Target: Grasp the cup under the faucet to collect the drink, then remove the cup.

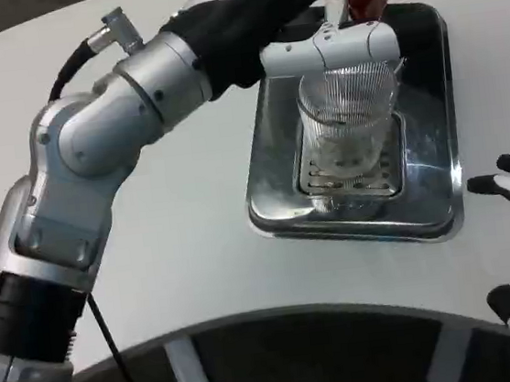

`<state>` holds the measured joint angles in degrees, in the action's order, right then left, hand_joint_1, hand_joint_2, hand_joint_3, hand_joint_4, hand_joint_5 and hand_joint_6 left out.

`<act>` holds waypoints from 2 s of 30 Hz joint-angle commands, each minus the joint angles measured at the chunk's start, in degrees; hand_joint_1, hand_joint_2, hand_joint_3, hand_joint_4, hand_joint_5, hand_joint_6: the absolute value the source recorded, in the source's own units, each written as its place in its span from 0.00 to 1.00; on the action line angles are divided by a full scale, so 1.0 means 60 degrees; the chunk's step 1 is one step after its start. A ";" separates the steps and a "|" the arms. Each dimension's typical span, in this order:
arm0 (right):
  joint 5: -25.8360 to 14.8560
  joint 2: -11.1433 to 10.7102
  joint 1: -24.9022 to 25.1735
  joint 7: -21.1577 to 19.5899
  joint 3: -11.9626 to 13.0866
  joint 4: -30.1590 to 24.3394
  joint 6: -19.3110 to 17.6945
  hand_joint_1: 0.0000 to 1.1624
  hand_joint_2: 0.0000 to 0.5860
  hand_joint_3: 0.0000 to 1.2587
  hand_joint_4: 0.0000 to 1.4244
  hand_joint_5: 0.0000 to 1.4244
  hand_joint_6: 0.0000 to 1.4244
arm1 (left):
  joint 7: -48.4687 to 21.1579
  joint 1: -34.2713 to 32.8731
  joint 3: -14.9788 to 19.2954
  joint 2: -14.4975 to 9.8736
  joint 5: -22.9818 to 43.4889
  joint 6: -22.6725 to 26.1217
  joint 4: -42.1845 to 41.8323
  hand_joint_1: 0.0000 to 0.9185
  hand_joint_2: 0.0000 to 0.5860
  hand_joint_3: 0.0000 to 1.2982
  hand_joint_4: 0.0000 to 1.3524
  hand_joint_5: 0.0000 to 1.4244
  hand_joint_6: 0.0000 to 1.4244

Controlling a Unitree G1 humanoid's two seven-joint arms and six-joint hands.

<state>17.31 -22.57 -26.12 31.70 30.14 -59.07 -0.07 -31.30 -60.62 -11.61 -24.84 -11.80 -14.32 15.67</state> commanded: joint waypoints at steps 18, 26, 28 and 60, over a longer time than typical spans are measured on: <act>-0.0083 0.0739 0.1379 -0.1311 -0.2588 0.0490 0.1924 0.46 0.52 0.00 0.00 0.00 0.04 | -0.0357 0.0336 -0.0553 -0.0396 -0.0738 -0.0296 0.0370 0.00 0.02 0.02 0.00 0.00 0.05; 0.0582 0.1304 0.2040 -0.2573 -0.3755 0.1335 0.1620 0.52 0.48 0.00 0.00 0.00 0.07 | -0.0394 0.0342 -0.0579 -0.0444 -0.0761 -0.0355 0.0304 0.00 0.02 0.02 0.00 0.00 0.05; 0.0758 0.1472 0.2291 -0.2911 -0.4047 0.1652 0.1598 0.52 0.49 0.00 0.00 0.00 0.07 | -0.0409 0.0338 -0.0593 -0.0458 -0.0764 -0.0363 0.0278 0.00 0.02 0.02 0.00 0.00 0.05; 0.1909 0.2500 0.4682 -0.5002 -0.5652 0.4806 0.1859 0.57 0.47 0.00 0.00 0.00 0.06 | -0.0478 0.0353 -0.0773 -0.0695 -0.0707 -0.0741 0.0399 0.00 0.02 0.01 0.00 0.00 0.05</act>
<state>28.21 -8.41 1.15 2.98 -3.18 -31.47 10.63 -31.24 -61.17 -14.22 -28.24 -14.12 -19.43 16.18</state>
